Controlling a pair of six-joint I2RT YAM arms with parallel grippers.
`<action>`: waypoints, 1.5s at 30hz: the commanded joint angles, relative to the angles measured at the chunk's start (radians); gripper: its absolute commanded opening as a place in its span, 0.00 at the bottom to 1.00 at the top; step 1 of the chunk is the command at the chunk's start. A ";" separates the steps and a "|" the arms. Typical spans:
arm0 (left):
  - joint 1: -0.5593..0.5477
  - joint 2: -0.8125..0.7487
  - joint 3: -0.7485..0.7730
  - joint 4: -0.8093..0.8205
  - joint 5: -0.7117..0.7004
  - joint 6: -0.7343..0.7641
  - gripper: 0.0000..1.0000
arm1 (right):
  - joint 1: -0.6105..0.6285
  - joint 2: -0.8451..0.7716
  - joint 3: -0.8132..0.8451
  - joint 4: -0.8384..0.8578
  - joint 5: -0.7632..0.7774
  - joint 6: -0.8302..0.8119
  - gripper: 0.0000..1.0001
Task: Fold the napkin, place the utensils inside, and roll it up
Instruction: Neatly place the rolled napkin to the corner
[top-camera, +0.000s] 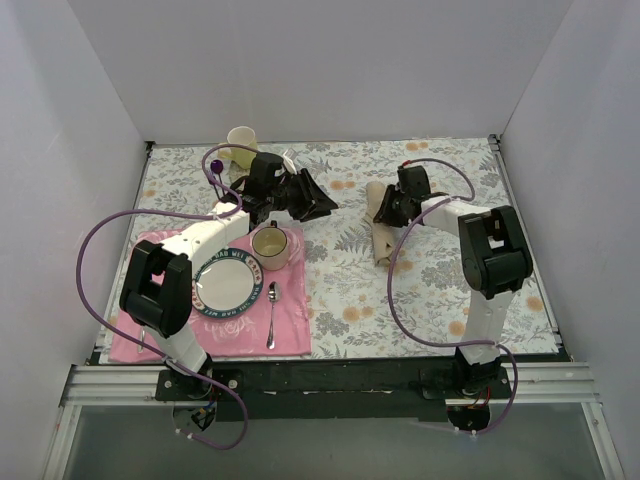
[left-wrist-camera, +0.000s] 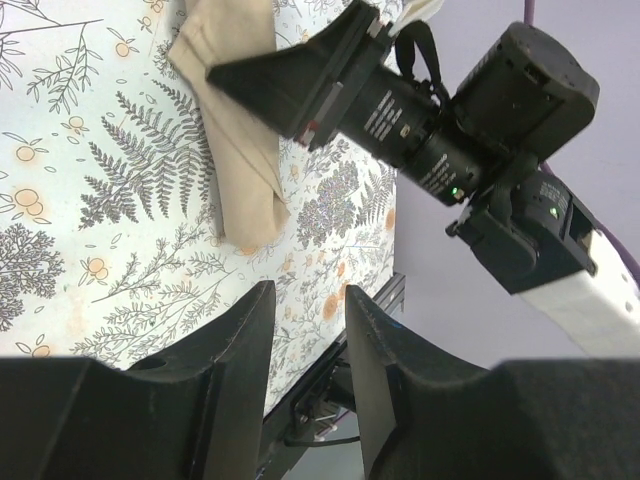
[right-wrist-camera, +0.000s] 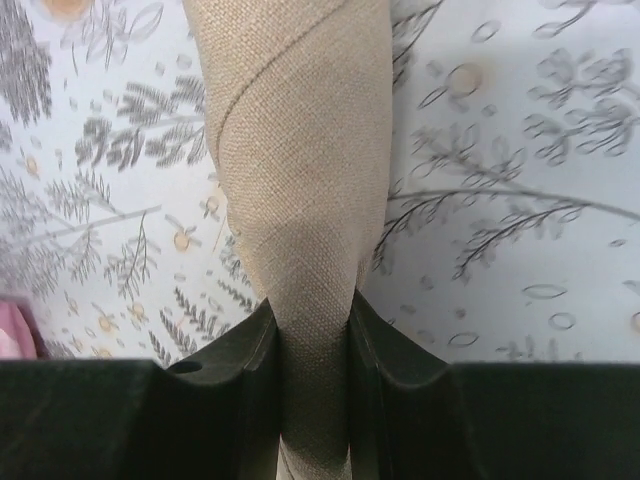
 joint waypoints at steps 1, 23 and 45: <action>0.006 -0.032 -0.008 0.024 0.029 -0.004 0.34 | -0.063 0.060 0.048 0.048 0.024 0.136 0.22; 0.006 -0.018 -0.043 0.030 0.077 -0.001 0.34 | -0.183 0.410 0.562 0.001 0.047 0.391 0.30; 0.005 -0.043 -0.051 0.044 0.085 -0.002 0.34 | -0.168 0.358 0.650 -0.153 0.062 0.177 0.80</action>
